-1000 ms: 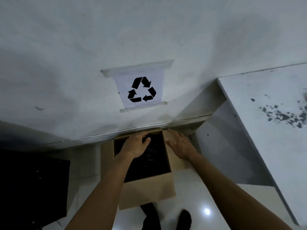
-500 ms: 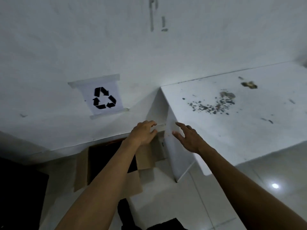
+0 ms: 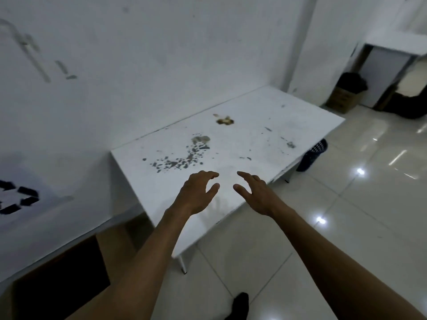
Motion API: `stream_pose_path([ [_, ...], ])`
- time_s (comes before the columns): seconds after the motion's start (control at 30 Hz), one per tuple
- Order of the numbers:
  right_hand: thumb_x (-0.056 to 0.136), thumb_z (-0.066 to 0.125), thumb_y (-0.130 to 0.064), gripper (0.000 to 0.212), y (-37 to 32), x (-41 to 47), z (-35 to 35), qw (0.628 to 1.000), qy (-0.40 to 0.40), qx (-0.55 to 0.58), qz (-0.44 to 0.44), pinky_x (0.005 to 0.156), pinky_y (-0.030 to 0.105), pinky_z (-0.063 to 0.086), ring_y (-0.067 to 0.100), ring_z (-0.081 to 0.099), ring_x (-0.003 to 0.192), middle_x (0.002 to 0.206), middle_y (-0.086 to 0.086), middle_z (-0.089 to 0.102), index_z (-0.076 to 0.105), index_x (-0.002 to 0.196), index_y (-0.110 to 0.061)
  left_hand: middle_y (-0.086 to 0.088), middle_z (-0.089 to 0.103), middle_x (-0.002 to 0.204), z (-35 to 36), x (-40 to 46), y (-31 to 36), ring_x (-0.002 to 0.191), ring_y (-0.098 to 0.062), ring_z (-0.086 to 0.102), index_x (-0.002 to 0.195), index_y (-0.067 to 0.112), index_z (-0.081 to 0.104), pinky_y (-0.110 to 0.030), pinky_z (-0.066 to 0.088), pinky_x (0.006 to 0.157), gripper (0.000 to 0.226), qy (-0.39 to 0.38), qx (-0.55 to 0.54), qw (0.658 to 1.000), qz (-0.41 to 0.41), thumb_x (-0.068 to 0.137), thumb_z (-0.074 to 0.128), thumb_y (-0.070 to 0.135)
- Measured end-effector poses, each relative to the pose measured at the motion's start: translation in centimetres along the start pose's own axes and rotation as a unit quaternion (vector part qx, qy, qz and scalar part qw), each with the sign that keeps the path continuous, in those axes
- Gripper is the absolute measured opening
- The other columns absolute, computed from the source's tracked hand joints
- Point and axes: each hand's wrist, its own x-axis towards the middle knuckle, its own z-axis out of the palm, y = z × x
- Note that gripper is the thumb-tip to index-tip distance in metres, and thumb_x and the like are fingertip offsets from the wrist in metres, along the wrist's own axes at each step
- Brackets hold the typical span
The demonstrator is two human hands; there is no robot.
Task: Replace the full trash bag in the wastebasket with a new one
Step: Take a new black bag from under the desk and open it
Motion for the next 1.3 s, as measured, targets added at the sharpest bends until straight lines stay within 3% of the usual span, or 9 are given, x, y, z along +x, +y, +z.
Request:
stream_pose_path([
  [0.13,0.096,0.039,-0.065,0.063,6.1,1.6,-6.0,1.0,0.017,-0.005,0.022,0.107,0.047,0.042,0.025,0.054,0.123,0.15,0.005,0.043,0.031,0.152,-0.036,0.004,0.055,0.137,4.0,5.3,4.7,0.128,-0.017,0.046,0.138,0.027,0.05,-0.035,0.04,0.106,0.041,-0.009,-0.012,1.0,0.014,0.099,0.048,0.04],
  [0.3,0.098,0.042,-0.06,0.062,13.5,3.5,-13.4,0.998,0.042,0.003,0.037,0.111,0.046,0.039,0.023,0.046,0.135,0.154,0.005,0.04,0.033,0.152,-0.032,0.004,0.055,0.139,9.5,12.7,11.5,0.128,-0.016,0.048,0.137,0.027,0.052,-0.033,0.04,0.105,0.04,-0.025,-0.035,0.999,0.024,0.099,0.05,0.039],
  [0.47,0.099,0.039,-0.059,0.061,20.9,4.8,-19.6,0.996,0.069,0.008,0.051,0.11,0.043,0.04,0.025,0.046,0.135,0.155,0.009,0.039,0.031,0.153,-0.031,0.004,0.056,0.135,14.6,18.8,18.1,0.125,-0.016,0.049,0.136,0.027,0.052,-0.03,0.039,0.101,0.04,-0.046,-0.034,0.997,0.044,0.098,0.051,0.039],
  [0.67,0.096,0.037,-0.063,0.065,31.2,7.1,-26.8,0.998,0.049,0.022,0.025,0.113,0.05,0.039,0.028,0.04,0.141,0.159,0.009,0.034,0.028,0.153,-0.033,0.004,0.057,0.135,21.4,25.0,25.8,0.123,-0.016,0.052,0.134,0.026,0.055,-0.028,0.039,0.1,0.039,0.0,-0.046,0.999,0.02,0.098,0.051,0.04],
  [0.87,0.092,0.034,-0.069,0.071,39.6,9.1,-34.3,1.0,-0.001,0.019,-0.023,0.11,0.051,0.042,0.027,0.041,0.14,0.158,0.008,0.035,0.03,0.153,-0.032,0.003,0.059,0.129,28.3,29.1,33.6,0.116,-0.012,0.054,0.131,0.023,0.057,-0.018,0.036,0.089,0.035,0.047,-0.087,0.995,-0.029,0.098,0.053,0.035],
  [1.03,0.095,0.038,-0.063,0.066,44.7,12.6,-38.4,0.998,-0.025,0.011,-0.048,0.11,0.049,0.043,0.026,0.04,0.139,0.156,0.008,0.037,0.031,0.152,-0.031,0.003,0.058,0.131,32.9,32.9,36.8,0.12,-0.012,0.051,0.133,0.025,0.055,-0.023,0.039,0.098,0.037,0.065,-0.092,0.992,-0.056,0.098,0.051,0.037],
  [1.3,0.101,0.042,-0.054,0.059,49.5,21.2,-41.3,0.993,-0.082,0.023,-0.082,0.111,0.041,0.04,0.024,0.045,0.136,0.157,0.008,0.036,0.033,0.153,-0.027,0.002,0.058,0.129,36.9,40.9,37.4,0.118,-0.015,0.052,0.133,0.023,0.055,-0.026,0.04,0.096,0.036,0.117,-0.098,0.981,-0.116,0.099,0.052,0.036],
])
